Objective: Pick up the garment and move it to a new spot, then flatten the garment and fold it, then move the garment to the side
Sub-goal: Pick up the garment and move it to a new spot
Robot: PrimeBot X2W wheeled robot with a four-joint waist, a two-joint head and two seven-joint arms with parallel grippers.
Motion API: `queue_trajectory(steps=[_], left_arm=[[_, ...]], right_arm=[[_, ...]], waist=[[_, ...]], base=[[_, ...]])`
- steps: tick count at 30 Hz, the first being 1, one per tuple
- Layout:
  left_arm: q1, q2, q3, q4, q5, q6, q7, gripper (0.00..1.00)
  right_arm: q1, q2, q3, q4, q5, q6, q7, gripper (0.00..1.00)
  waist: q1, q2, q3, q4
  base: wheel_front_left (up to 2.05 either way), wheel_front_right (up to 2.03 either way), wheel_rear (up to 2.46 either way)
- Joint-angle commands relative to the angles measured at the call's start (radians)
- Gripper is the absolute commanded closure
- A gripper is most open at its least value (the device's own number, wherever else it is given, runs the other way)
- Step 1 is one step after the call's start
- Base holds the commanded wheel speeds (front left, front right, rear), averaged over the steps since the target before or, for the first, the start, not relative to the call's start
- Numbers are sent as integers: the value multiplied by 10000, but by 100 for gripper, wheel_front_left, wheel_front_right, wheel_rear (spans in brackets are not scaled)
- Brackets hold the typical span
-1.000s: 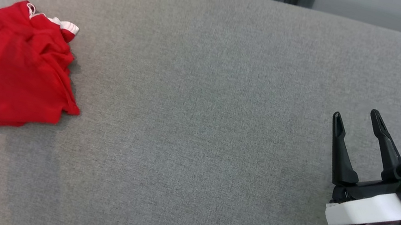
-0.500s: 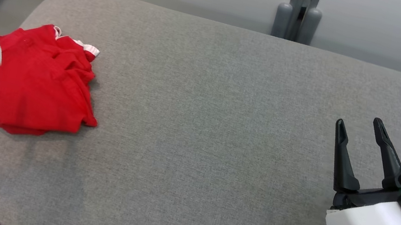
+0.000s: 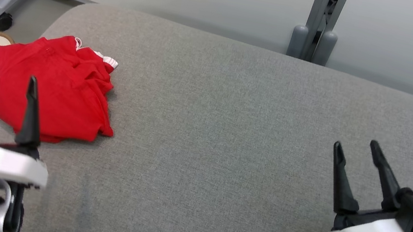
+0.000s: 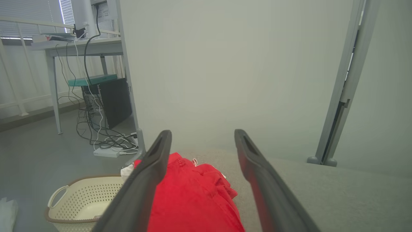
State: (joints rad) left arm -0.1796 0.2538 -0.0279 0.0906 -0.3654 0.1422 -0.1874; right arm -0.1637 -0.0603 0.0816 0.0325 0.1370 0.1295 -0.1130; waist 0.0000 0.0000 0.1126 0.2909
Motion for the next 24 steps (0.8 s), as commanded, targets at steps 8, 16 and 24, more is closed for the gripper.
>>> queue_trajectory(steps=[8, 16, 24], left_arm=[[1194, -177, -397, -383, 162, 64, -145, 0], [1737, -192, -536, -566, 251, 330, 167, 0], [1924, -198, -555, -901, 280, 609, 380, 0]], right_arm=[[653, 30, -17, 334, 91, 21, -112, 0], [921, 68, -107, 491, 144, 21, -180, 0], [847, 80, -53, 433, 172, 21, -187, 0]], waist=[[0, 0, -572, 35], [0, 0, -969, 21], [0, 0, -1004, 20]], base=[[0, 0, 0], [0, 0, 0], [0, 0, 0]])
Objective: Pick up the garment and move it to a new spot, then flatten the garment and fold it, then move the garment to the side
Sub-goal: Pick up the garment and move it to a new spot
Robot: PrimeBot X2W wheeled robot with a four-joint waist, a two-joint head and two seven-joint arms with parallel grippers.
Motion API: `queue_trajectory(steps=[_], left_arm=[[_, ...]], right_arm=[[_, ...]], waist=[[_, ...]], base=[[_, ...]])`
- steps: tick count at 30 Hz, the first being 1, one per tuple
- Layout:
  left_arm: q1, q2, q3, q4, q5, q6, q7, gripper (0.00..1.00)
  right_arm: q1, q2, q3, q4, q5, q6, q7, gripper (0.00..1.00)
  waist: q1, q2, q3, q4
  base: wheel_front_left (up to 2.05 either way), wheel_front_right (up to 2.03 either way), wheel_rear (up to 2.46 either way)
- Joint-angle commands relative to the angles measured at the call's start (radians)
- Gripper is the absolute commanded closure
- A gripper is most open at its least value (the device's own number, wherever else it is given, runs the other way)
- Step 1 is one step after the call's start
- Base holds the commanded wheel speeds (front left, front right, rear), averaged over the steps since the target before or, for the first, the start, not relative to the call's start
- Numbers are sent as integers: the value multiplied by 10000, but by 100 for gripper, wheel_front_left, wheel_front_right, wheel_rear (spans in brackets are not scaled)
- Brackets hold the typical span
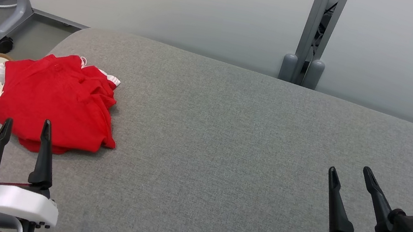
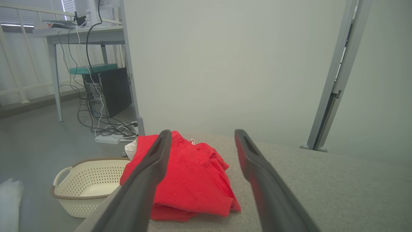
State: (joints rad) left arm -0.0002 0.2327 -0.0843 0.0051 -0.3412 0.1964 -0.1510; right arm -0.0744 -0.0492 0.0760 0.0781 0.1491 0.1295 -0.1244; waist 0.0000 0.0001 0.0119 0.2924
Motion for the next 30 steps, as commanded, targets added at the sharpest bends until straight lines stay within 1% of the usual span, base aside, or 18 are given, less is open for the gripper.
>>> queue_trajectory(steps=[1, 15, 20, 24, 27, 30], left_arm=[[140, 13, -3, -70, 40, 82, 32, 0], [124, 43, -76, -567, 132, 351, 235, 0], [-269, 92, 43, -987, 137, 522, 340, 0], [-1257, 460, 370, -1632, 220, 533, 396, 0], [-2561, 931, 626, -1968, 156, 372, 688, 0], [-4016, 1557, 887, -1736, 139, 160, 1201, 0]], right_arm=[[-54, -34, 1, -27, 65, 21, -79, 0], [-75, -34, -48, -90, 117, 21, -123, 0], [-104, -36, -76, -173, 156, 21, -97, 0], [-221, -37, -146, -289, 64, 21, -24, 0], [-306, -40, -141, -462, -115, 21, 75, 0], [-544, -41, -16, -618, -208, 21, 152, 0]], waist=[[0, -1, 9, 10], [0, -1, 56, 125], [0, -1, 194, 146], [0, -1, 418, 174], [0, -1, 670, 133], [0, -1, 1045, -53]], base=[[0, 0, 0], [0, 0, 0], [0, 0, 0], [0, 0, 0], [0, 0, 0], [0, 0, 0]])
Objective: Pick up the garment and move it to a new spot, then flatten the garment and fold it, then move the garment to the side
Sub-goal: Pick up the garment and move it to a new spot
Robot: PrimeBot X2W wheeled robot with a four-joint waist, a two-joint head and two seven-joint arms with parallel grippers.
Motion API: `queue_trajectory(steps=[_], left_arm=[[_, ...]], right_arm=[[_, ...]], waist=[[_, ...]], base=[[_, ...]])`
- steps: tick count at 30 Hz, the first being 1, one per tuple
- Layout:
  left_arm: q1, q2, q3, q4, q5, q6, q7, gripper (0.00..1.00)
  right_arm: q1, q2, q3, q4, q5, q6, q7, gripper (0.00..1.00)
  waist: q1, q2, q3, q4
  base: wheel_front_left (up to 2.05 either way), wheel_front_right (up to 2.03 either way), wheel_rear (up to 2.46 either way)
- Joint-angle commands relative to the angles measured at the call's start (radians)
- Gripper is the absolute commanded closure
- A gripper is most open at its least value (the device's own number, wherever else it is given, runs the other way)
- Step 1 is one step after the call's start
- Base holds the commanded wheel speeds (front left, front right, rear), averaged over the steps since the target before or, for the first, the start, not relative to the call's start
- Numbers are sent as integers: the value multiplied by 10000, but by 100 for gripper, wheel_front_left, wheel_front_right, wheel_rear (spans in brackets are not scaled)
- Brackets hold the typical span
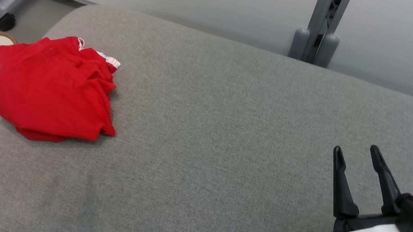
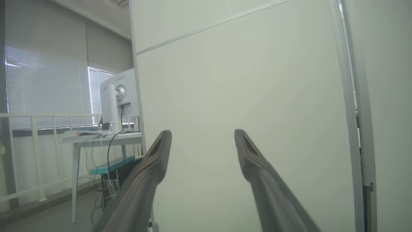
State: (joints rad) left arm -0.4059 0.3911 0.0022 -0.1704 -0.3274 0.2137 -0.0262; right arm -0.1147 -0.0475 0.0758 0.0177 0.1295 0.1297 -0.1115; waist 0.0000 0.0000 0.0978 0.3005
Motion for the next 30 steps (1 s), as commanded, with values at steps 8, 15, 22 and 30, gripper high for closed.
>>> queue_trajectory(steps=[8, 15, 22, 30], left_arm=[[-3319, 897, -227, 2637, -686, -1012, 1915, 0], [-4724, 1111, -730, 6383, -1188, -1829, 3495, 0], [-4950, 1086, -672, 9652, -1673, -2224, 4035, 0], [-5112, 997, -682, 11561, -1978, -2492, 4515, 0]], right_arm=[[-742, -128, 76, -467, -222, 19, 191, 0], [-1285, -282, 299, -447, -216, 19, 203, 0], [-1648, -355, 574, -285, -171, 19, 94, 0], [-1853, -422, 605, -243, -178, 19, 77, 0]], waist=[[0, 0, 1630, -672], [0, 0, 2746, -1024], [0, 0, 3324, -1365], [0, 0, 3615, -1514]], base=[[0, 0, 0], [0, 0, 0], [0, 0, 0], [0, 0, 0]])
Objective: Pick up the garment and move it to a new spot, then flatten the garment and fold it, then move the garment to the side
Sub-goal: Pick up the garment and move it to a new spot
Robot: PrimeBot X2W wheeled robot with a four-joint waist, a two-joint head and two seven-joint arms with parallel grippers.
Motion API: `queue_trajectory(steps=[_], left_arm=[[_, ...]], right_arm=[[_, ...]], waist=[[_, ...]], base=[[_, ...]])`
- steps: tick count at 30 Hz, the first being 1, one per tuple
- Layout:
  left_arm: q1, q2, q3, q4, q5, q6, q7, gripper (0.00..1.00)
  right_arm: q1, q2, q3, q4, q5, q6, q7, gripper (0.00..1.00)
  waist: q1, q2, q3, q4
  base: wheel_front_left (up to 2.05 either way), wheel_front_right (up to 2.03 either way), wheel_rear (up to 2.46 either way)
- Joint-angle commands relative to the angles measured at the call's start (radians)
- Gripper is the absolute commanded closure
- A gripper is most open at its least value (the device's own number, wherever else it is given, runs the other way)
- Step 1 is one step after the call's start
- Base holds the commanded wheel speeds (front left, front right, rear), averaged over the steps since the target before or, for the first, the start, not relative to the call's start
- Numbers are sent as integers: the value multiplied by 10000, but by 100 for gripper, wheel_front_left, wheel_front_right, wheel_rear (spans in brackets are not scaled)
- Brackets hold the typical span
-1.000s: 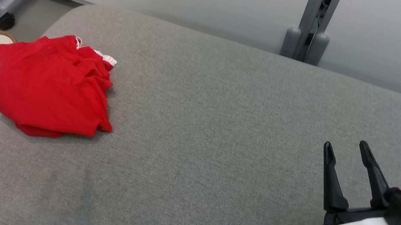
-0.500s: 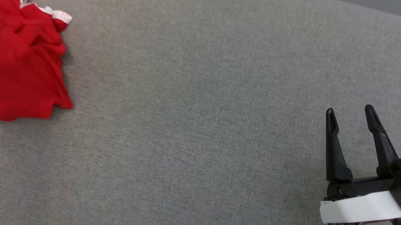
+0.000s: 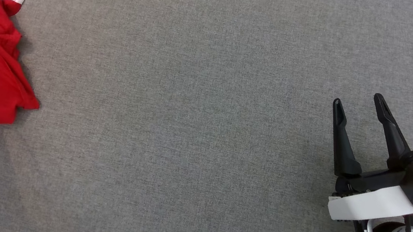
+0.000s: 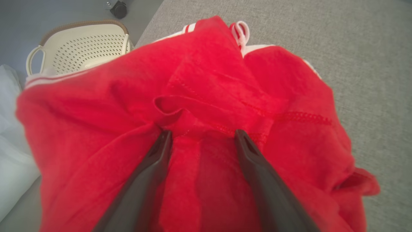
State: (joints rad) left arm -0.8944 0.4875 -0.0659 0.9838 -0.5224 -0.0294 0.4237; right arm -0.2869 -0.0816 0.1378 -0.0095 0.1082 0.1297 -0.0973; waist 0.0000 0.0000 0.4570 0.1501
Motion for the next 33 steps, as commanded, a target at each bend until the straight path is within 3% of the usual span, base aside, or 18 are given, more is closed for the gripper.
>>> queue_trajectory(steps=[1, 3, 5, 7, 16, 21, 27, 33], left_arm=[[-251, 8, 4, 196, -79, -49, 91, 0], [-242, -55, -78, 512, -83, -135, 309, 42], [-357, -70, -70, 645, -133, -130, 259, 100], [-531, -20, 1, 564, -111, -19, -273, 100], [-969, -252, 429, -548, 7, 318, -4468, 100], [-650, -434, 392, -1229, 199, 375, -6042, 100], [1019, -895, 372, -3758, 382, 639, -6724, 100], [3759, -1322, 82, -7382, 696, 1479, -6429, 100]], right_arm=[[-134, -76, -26, 30, 36, 19, -61, 0], [-148, -87, -35, 34, 40, 19, -35, 0], [-145, -88, -34, 40, 50, 19, -20, 0], [-171, -108, -60, 37, 52, 19, -25, 0], [120, -25, -304, 163, 107, 19, -225, 0], [387, 84, -418, 343, 180, 19, -306, 0], [904, 233, -630, 455, 322, 19, -466, 0], [1215, 278, -504, 549, 428, 20, -482, 0]], waist=[[0, 0, 36, -9], [0, 0, 49, -9], [0, 0, 56, -9], [0, 0, 39, 7], [0, 0, -819, 184], [0, 0, -1613, 178], [0, 0, -2654, 52], [0, 0, -3172, -359]], base=[[0, 0, 0], [0, 0, 0], [0, 0, 0], [0, 0, 0], [0, 0, 0], [0, 0, 0], [0, 0, 0], [0, 0, 0]])
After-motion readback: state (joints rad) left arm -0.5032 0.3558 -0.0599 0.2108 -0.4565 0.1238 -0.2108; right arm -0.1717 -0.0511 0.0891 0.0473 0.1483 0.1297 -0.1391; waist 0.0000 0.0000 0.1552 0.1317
